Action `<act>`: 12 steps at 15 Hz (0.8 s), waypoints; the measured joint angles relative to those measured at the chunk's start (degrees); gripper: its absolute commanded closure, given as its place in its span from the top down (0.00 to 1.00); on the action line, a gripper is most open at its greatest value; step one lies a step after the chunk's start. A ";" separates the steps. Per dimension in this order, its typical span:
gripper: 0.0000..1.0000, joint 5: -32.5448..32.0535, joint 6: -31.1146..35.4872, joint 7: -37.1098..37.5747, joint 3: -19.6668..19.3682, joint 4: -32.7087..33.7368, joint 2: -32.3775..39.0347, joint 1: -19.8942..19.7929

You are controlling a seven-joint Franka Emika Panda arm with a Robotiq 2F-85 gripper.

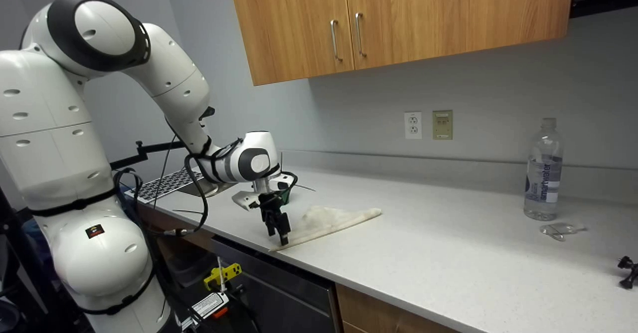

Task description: Fold the towel on the table diagonally twice.

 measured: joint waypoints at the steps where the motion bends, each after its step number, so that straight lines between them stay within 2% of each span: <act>1: 0.96 0.18 0.08 -0.12 0.00 0.03 0.13 -0.02; 6: 0.99 3.28 3.83 -1.83 0.01 0.08 1.67 -0.04; 12: 0.88 8.75 5.94 -5.41 0.07 -0.03 3.77 -0.11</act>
